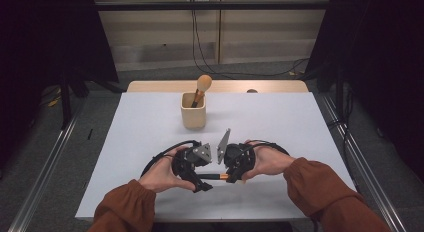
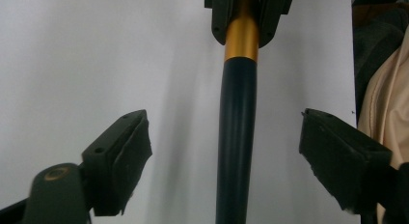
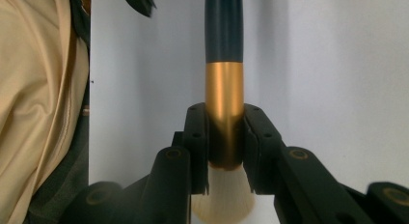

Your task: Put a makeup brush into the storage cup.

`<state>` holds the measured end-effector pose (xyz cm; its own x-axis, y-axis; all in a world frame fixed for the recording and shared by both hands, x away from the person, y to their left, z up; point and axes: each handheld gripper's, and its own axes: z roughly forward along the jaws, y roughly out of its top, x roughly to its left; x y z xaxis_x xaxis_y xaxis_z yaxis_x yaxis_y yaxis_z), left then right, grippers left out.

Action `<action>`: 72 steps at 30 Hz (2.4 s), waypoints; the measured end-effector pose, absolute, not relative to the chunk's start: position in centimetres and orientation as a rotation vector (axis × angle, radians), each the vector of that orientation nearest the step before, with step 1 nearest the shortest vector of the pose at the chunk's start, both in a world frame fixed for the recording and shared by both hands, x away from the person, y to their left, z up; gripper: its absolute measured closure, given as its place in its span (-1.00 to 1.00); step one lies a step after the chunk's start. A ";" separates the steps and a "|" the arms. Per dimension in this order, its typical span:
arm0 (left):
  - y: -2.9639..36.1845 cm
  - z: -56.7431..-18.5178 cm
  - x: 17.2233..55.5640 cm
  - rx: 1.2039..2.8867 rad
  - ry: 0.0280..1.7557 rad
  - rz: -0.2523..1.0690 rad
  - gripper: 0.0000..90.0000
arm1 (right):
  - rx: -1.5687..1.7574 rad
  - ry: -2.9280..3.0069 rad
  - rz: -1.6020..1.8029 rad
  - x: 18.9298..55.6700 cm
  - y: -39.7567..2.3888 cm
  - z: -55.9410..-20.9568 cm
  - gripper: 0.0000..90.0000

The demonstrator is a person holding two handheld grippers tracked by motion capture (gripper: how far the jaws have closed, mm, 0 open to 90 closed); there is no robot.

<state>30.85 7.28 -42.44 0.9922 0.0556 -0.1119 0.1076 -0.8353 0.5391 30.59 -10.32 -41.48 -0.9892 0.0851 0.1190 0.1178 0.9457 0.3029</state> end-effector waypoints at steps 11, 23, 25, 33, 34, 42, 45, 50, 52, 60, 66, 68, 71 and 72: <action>6.9 -42.7 31.2 2.520 0.136 -0.154 0.08 | -0.146 -2.996 -0.503 30.6 -10.4 -41.5 0.65; 6.6 -43.1 31.2 2.501 0.119 -0.177 0.43 | -0.157 -2.991 -0.531 30.6 -10.4 -41.8 0.65; 6.6 -43.0 31.2 2.490 0.122 -0.182 0.48 | -0.164 -3.000 -0.528 30.7 -10.4 -41.9 0.65; 6.4 -43.2 31.0 2.467 0.124 -0.173 0.59 | -0.144 -3.012 -0.545 30.5 -10.4 -41.9 0.65; 6.4 -43.2 31.0 2.462 0.123 -0.167 0.58 | -0.140 -3.008 -0.545 30.5 -10.4 -41.8 0.65; 6.5 -43.3 31.0 2.474 0.105 -0.173 0.61 | -0.130 -3.016 -0.554 30.4 -10.4 -41.8 0.65; 6.4 -43.4 31.0 2.497 0.082 -0.162 0.64 | -0.156 -3.017 -0.545 30.2 -10.3 -41.8 0.65; 6.4 -43.6 31.0 2.479 0.098 -0.186 0.65 | -0.120 -3.020 -0.552 30.3 -10.4 -41.9 0.65; 6.5 -43.4 31.0 2.470 0.085 -0.199 0.66 | -0.100 -3.015 -0.576 30.4 -10.6 -41.8 0.64; 6.6 -43.3 30.9 2.458 0.097 -0.154 0.66 | -0.111 -2.998 -0.595 30.4 -10.8 -41.7 0.43; 7.3 -43.0 31.3 2.427 0.138 -0.168 0.66 | -0.175 -3.014 -0.648 30.5 -11.3 -41.8 -0.14; 7.6 -43.0 31.2 2.415 0.159 -0.168 0.66 | -0.231 -3.008 -0.681 30.6 -11.8 -41.8 -0.23; 8.0 -43.1 31.3 2.395 0.182 -0.169 0.66 | -0.272 -3.006 -0.732 30.7 -12.4 -41.7 -0.34; 8.1 -43.2 31.3 2.389 0.189 -0.169 0.66 | -0.268 -3.008 -0.760 30.7 -12.6 -41.7 -0.38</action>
<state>31.33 8.12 -43.15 0.9807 0.0888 -0.1743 0.1833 -0.7282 0.6604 30.73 -12.56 -41.71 -0.9848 0.1598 0.0682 0.1730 0.8661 0.4691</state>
